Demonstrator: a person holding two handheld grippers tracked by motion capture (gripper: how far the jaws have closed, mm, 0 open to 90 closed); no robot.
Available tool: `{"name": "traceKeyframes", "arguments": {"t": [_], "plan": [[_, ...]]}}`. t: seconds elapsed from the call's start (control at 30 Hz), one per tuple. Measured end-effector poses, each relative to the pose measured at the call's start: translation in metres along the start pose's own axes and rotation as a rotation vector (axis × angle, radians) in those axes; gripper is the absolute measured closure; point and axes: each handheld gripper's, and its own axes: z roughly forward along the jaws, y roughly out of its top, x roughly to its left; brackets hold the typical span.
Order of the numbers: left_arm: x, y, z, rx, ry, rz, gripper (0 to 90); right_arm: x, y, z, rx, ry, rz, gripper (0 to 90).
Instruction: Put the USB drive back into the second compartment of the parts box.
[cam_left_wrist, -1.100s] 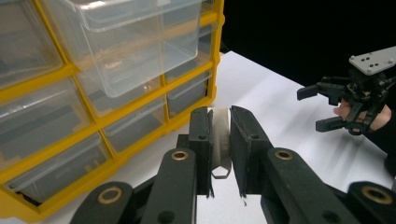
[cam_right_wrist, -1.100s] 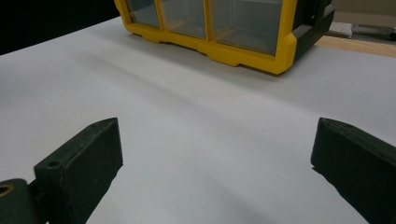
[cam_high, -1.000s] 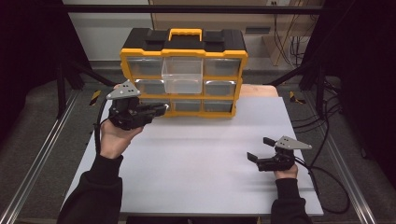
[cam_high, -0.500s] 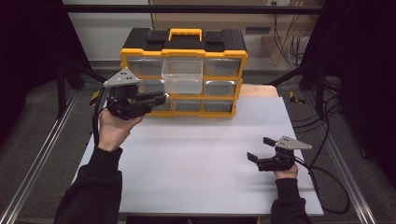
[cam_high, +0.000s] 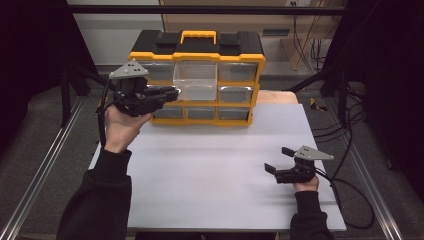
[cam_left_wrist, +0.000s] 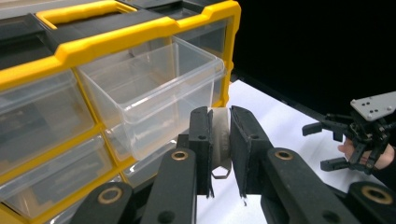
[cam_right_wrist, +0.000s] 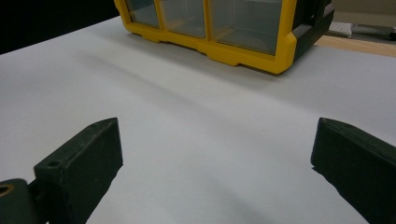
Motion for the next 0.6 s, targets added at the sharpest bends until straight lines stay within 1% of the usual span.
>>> {"name": "traceKeyframes", "arguments": {"t": [0.17, 0.3, 0.4, 0.6], "plan": [[0.003, 0.007, 0.001, -0.004, 0.008, -0.004, 78.8, 0.0, 0.0, 0.0, -0.001, 0.0, -0.002, 2.6], [0.005, 0.014, 0.004, 0.003, 0.023, 0.004, 78.8, 0.0, 0.0, 0.0, -0.003, -0.001, -0.002, 2.6], [0.008, 0.019, 0.006, 0.002, 0.027, 0.003, 78.8, 0.0, 0.0, 0.0, -0.002, 0.0, -0.002, 2.6], [0.011, 0.028, 0.013, 0.005, 0.04, 0.003, 78.8, 0.0, 0.0, 0.0, -0.004, 0.0, 0.001, 2.6]]}}
